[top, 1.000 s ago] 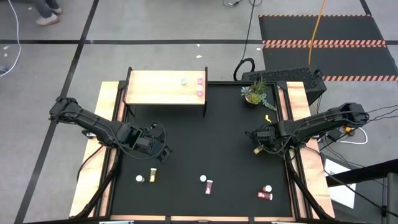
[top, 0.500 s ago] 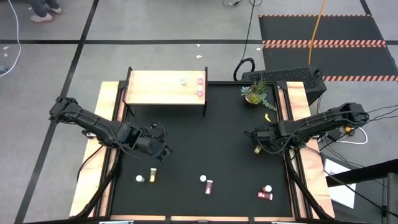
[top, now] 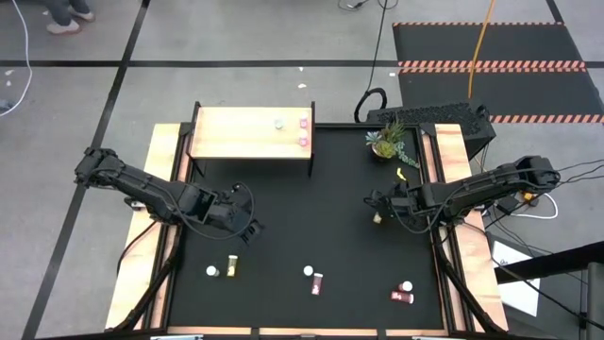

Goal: Pick and place medicine bottles onto shelf by color
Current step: Put the top yellow pill bottle on the shelf

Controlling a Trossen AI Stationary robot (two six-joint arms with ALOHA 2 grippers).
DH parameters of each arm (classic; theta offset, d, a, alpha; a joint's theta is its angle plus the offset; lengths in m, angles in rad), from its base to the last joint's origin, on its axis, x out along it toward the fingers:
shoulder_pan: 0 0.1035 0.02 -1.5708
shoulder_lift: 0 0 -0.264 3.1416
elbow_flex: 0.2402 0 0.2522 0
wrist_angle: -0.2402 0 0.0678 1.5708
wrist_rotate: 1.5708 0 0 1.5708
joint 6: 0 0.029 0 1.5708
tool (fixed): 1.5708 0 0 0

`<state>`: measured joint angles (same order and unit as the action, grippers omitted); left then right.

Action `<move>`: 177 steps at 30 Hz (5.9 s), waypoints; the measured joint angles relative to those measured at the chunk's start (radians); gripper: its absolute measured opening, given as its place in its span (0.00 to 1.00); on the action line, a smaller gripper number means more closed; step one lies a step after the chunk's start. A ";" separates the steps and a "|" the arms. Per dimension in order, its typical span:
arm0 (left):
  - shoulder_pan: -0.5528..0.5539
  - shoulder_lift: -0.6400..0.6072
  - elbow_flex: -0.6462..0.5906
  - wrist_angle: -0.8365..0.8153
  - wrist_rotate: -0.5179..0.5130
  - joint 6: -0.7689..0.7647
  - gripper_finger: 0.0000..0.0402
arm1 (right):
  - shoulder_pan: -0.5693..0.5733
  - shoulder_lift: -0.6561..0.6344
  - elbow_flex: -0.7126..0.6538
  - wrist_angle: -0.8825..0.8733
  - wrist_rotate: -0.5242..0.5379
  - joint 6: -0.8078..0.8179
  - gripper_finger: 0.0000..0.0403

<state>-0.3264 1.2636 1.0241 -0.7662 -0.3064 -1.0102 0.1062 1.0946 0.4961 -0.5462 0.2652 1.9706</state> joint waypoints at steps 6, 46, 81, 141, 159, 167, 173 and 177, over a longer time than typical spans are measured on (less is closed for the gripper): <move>0.000 0.000 0.000 0.093 0.021 0.063 0.77 | 0.000 0.000 0.000 0.216 0.052 -0.209 0.27; 0.080 0.019 -0.001 0.850 0.133 0.580 0.77 | 0.107 0.301 0.637 0.877 -0.112 -1.665 0.26; 0.164 -0.020 0.001 0.924 -0.193 0.527 0.77 | 0.076 0.343 0.646 0.783 0.316 -2.123 0.26; 0.307 0.296 0.569 0.189 -0.043 0.587 0.46 | 0.000 0.345 0.643 0.798 0.337 -2.245 0.26; 0.321 0.295 0.569 0.203 -0.027 0.631 0.34 | -0.008 0.344 0.643 0.802 0.338 -2.234 0.26; 0.321 0.294 0.569 0.233 -0.019 0.667 0.34 | -0.009 0.341 0.644 0.808 0.344 -2.220 0.26; 0.321 0.294 0.569 0.237 -0.015 0.677 0.34 | -0.009 0.341 0.644 0.811 0.343 -2.219 0.26; 0.321 0.294 0.569 0.238 -0.015 0.669 0.34 | -0.009 0.341 0.644 0.815 0.343 -2.219 0.26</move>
<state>-0.0051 1.5578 1.5929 -0.5285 -0.3209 -0.3410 0.0971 1.4357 1.1397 0.2685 0.6083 -0.2484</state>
